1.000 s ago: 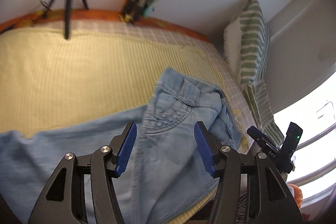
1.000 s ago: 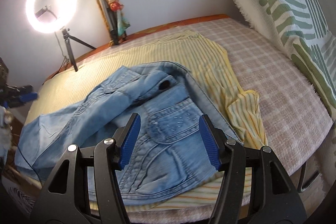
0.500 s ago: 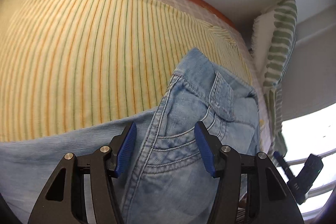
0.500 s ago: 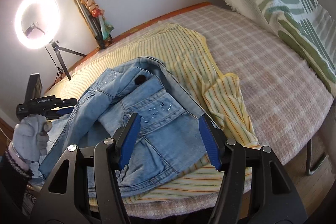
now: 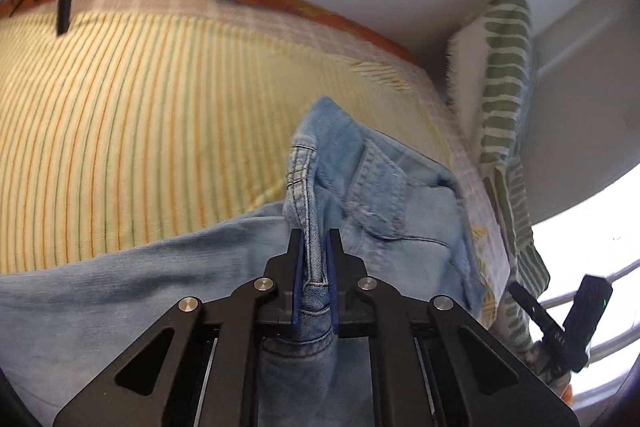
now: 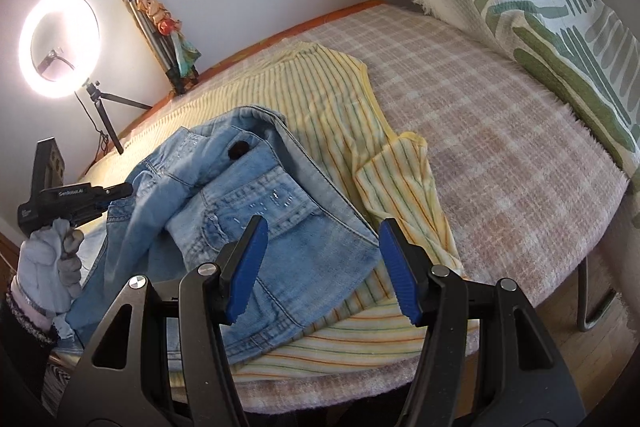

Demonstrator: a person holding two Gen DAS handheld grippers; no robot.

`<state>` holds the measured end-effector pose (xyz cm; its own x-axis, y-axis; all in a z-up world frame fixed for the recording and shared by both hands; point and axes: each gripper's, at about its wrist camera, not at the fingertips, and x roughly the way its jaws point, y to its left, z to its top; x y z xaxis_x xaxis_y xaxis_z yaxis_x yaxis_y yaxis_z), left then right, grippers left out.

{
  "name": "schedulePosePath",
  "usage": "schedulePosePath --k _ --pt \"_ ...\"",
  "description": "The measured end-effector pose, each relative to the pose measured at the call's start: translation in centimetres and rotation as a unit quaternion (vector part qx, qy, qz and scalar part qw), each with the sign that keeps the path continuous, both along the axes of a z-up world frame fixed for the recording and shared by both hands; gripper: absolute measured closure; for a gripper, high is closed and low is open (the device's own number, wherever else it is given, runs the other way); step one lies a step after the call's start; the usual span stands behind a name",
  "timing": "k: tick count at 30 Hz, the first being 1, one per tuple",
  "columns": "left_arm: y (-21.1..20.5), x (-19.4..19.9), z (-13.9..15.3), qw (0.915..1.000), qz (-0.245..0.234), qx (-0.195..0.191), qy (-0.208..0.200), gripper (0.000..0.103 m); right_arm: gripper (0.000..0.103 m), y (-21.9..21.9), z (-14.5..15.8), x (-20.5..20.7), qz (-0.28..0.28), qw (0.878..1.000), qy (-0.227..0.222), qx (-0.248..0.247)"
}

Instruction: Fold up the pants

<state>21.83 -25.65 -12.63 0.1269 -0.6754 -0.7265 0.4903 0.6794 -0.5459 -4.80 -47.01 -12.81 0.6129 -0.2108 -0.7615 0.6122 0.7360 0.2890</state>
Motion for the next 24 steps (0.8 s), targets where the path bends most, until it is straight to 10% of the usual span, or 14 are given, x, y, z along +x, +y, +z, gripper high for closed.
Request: schedulePosePath --k 6,15,24 --pt "-2.0 -6.4 4.3 0.993 -0.091 -0.062 -0.044 0.098 0.043 0.3 1.0 1.6 -0.002 1.0 -0.023 0.003" --pt "-8.4 -17.0 0.9 0.9654 -0.247 0.0 -0.084 0.098 0.043 -3.4 1.2 -0.1 -0.068 0.988 -0.101 0.098" --pt "-8.8 -17.1 -0.3 0.9677 -0.244 -0.001 -0.065 0.098 0.043 -4.1 -0.9 0.8 -0.031 0.988 -0.07 0.135"
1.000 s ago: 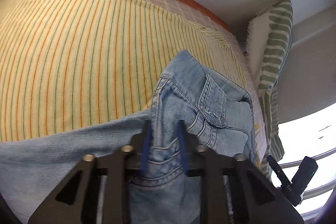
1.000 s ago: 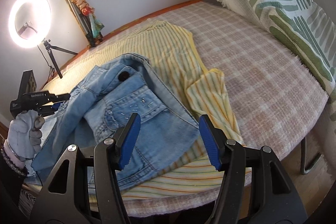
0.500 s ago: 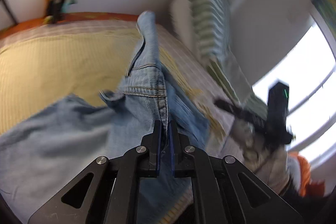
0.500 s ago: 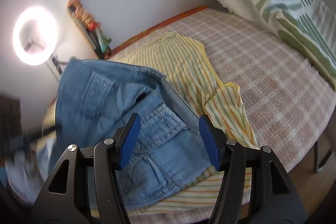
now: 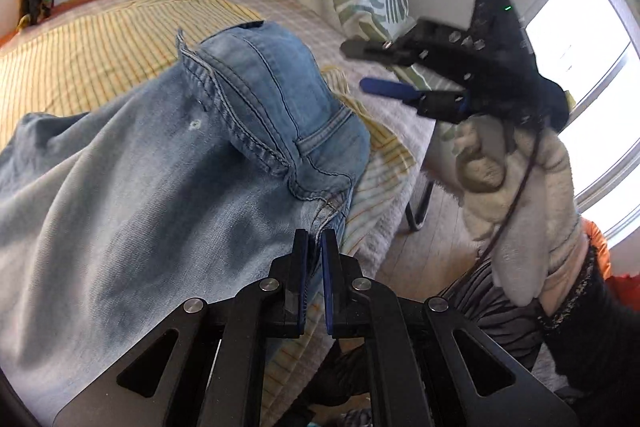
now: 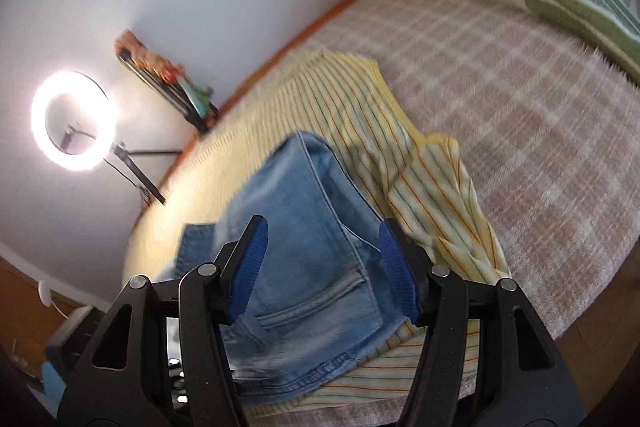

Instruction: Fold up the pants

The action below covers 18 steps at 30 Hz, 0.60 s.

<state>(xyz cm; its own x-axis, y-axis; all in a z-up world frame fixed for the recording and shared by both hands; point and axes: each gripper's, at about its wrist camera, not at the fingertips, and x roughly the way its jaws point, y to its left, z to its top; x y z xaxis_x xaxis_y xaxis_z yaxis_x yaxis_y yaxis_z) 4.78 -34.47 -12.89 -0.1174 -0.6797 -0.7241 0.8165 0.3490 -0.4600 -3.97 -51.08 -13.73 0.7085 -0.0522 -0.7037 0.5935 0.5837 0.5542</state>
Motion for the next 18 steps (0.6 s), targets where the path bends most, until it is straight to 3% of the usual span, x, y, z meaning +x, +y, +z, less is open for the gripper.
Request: schedulePosePath --k 4,6,11,18 --pt "0.9 -0.4 0.4 0.9999 0.009 -0.009 0.007 0.098 0.043 -0.2 -1.2 1.1 0.026 0.999 0.005 0.026" --pt "1.9 -0.3 0.2 0.9996 0.015 -0.016 0.019 0.098 0.043 -0.1 -1.9 1.1 0.017 0.999 0.039 0.022" --pt "1.9 -0.4 0.1 0.9986 0.019 -0.031 0.038 0.098 0.043 0.1 -2.4 -1.6 -0.006 0.998 0.049 0.026" --pt "0.6 -1.5 0.5 0.9998 0.003 -0.021 -0.006 0.098 0.043 1.4 -3.9 -4.1 0.007 0.995 0.025 0.091"
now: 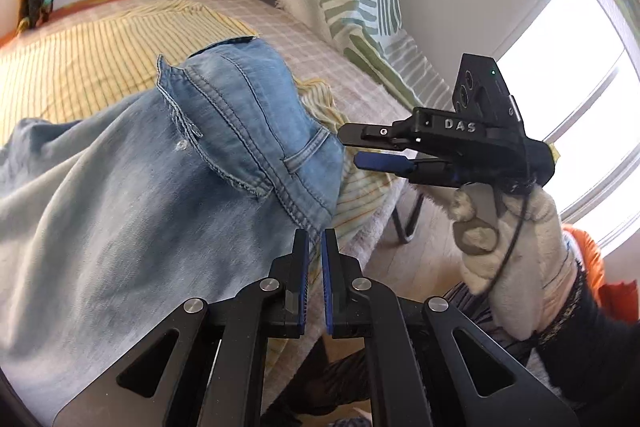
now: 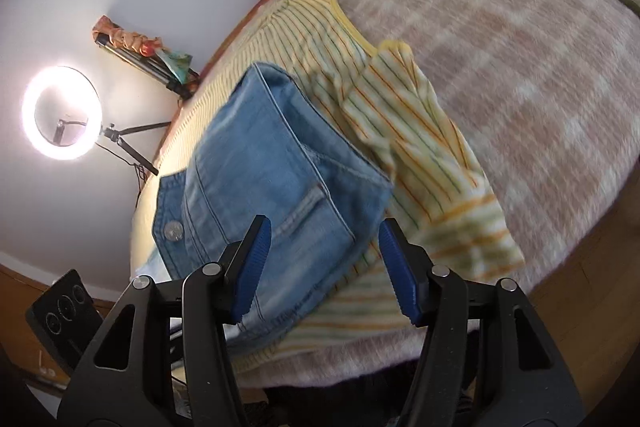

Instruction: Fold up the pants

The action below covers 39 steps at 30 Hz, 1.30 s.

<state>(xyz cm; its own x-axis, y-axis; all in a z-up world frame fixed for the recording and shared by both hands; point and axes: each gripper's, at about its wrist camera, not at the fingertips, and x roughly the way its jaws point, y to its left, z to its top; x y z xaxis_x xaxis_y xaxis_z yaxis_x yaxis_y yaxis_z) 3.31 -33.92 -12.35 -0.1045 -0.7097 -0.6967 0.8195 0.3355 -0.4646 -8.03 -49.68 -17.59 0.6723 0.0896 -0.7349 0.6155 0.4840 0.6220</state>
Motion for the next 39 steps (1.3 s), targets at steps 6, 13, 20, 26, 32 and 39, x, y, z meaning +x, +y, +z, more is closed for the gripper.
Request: schedulePosePath --k 6,13,20,26,32,39 --pt "2.6 0.9 0.5 0.9991 0.023 0.014 -0.033 0.098 0.049 0.7 -1.3 1.0 0.022 0.999 0.002 0.034" --pt "8.8 3.1 0.2 0.9941 0.068 0.064 -0.055 0.085 0.072 1.1 -1.7 1.7 0.02 0.999 0.014 0.027" --pt "16.7 4.1 1.1 0.9849 0.128 0.085 -0.08 0.059 0.095 2.3 0.0 2.3 0.034 0.998 0.021 -0.047" --pt "21.5 4.1 0.4 0.9787 0.148 0.115 -0.083 0.059 0.076 1.2 -0.9 2.1 0.009 1.0 -0.005 0.012" --pt "23.7 4.3 -1.4 0.974 0.157 0.142 -0.081 0.059 0.097 2.5 0.3 2.9 0.023 0.998 0.016 -0.056" --pt "25.1 4.6 -1.1 0.9732 0.169 0.134 -0.081 0.059 0.1 5.0 7.4 2.7 0.039 0.978 -0.011 -0.203"
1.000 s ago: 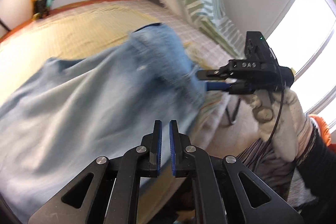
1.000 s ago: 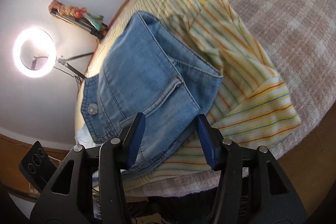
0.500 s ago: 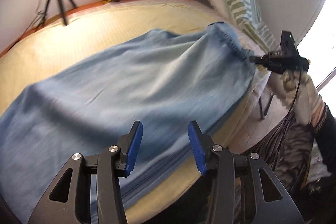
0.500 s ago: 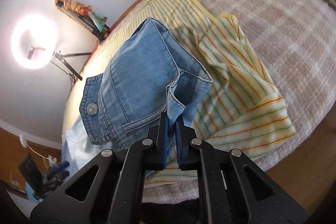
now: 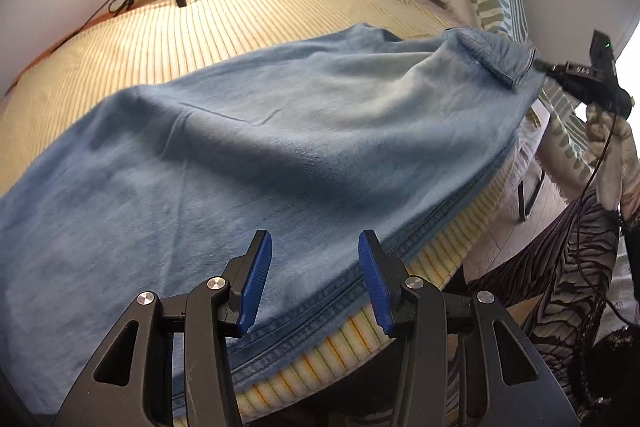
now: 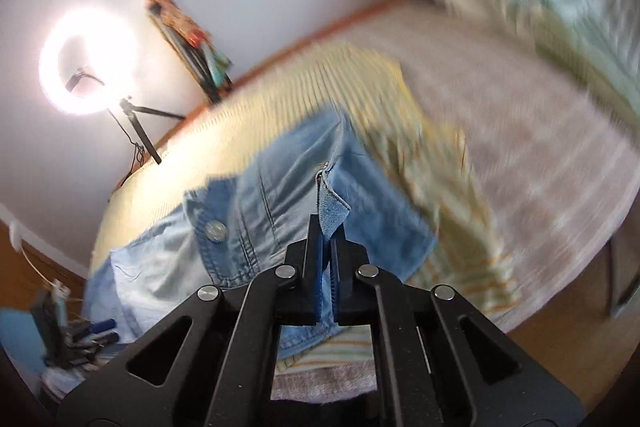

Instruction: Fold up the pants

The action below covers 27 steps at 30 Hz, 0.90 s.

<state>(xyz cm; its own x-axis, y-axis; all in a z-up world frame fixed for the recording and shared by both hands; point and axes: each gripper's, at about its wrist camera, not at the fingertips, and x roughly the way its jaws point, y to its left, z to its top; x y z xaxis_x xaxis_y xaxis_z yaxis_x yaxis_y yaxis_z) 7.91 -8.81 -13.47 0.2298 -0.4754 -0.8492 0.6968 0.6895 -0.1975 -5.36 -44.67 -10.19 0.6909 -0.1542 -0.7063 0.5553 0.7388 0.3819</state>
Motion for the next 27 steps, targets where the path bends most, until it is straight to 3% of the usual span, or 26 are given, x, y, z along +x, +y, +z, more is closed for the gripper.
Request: schedulePosePath --k 2,6,10,15,24,27 --pt "0.1 -0.7 0.5 0.9998 -0.015 0.002 -0.013 0.059 0.101 0.3 0.6 -0.2 0.005 0.999 0.01 -0.033" --pt "0.1 -1.5 0.1 0.9981 -0.043 0.03 -0.032 0.059 0.101 -1.1 -3.6 0.3 -0.009 0.998 0.067 0.019" --pt "-0.3 -1.5 -1.3 0.9968 -0.052 0.053 -0.029 0.059 0.1 -0.9 -5.3 1.2 0.0 0.994 0.11 0.016" --pt "-2.0 -1.8 -2.5 0.9926 -0.08 0.077 -0.05 0.059 0.101 -0.7 -3.4 0.3 0.009 0.996 0.091 0.022" --pt "-2.4 -2.8 -2.4 0.9877 -0.12 0.082 -0.058 0.059 0.1 -0.5 -1.0 0.5 0.01 0.998 0.063 0.025" --pt "-2.5 -2.9 -2.8 0.9844 -0.119 0.106 -0.075 0.059 0.1 -0.8 -0.2 1.1 0.014 0.998 0.054 0.027"
